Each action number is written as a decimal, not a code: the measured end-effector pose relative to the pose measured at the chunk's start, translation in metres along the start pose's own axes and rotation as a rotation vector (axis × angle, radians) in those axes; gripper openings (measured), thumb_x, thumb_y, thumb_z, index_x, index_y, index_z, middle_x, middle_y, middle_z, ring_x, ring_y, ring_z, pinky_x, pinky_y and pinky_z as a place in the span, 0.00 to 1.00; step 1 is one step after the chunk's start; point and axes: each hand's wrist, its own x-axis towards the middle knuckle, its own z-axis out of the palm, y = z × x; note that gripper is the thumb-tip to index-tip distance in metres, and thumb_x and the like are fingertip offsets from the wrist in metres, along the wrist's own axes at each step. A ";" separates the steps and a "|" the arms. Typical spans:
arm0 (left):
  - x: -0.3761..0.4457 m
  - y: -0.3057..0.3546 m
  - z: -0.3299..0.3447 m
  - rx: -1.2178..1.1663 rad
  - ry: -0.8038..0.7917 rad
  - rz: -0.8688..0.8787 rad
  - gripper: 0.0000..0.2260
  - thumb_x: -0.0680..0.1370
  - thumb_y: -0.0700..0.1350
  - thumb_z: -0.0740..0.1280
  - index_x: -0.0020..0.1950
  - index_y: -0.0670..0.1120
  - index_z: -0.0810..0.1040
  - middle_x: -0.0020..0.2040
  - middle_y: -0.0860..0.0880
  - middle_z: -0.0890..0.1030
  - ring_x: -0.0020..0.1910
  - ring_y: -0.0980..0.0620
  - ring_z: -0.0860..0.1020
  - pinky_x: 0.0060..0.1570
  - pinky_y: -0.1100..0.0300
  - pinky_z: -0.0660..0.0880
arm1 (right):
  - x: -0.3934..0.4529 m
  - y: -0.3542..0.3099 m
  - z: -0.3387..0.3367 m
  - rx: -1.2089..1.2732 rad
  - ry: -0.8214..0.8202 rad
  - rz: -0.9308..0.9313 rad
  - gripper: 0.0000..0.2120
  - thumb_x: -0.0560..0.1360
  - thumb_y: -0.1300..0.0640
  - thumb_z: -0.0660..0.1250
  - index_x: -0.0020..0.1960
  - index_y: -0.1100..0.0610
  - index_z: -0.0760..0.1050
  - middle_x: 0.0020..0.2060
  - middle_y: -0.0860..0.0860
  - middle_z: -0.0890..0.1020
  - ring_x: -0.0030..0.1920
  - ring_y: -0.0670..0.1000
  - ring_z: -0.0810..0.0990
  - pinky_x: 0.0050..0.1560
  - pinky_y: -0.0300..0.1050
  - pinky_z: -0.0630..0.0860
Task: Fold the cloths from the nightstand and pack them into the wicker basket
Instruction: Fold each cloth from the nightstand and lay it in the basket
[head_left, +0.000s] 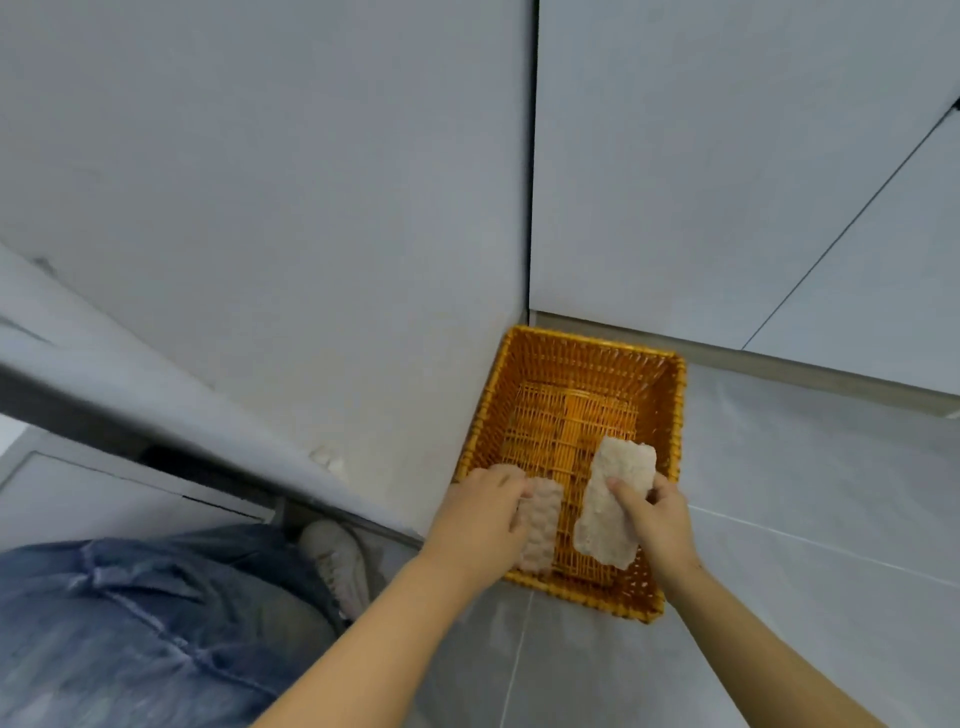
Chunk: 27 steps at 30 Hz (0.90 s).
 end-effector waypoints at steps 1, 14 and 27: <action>0.005 -0.003 0.005 0.017 -0.017 0.001 0.17 0.80 0.43 0.58 0.68 0.49 0.71 0.66 0.52 0.71 0.63 0.51 0.68 0.61 0.56 0.67 | 0.009 0.006 0.003 -0.027 0.000 0.027 0.11 0.75 0.52 0.70 0.56 0.55 0.77 0.48 0.52 0.83 0.48 0.53 0.82 0.50 0.60 0.81; 0.031 -0.072 0.081 0.041 -0.261 -0.192 0.23 0.79 0.47 0.62 0.75 0.49 0.64 0.75 0.50 0.63 0.73 0.51 0.61 0.71 0.58 0.60 | 0.071 0.088 0.049 -0.075 -0.088 0.350 0.16 0.76 0.57 0.68 0.62 0.60 0.75 0.58 0.58 0.80 0.56 0.58 0.79 0.59 0.57 0.77; 0.030 -0.079 0.099 0.165 -0.407 -0.249 0.18 0.80 0.50 0.61 0.71 0.50 0.70 0.67 0.48 0.72 0.68 0.47 0.66 0.73 0.49 0.57 | 0.063 0.105 0.058 -0.351 0.068 0.213 0.32 0.73 0.52 0.73 0.73 0.56 0.63 0.66 0.58 0.71 0.66 0.60 0.71 0.63 0.55 0.71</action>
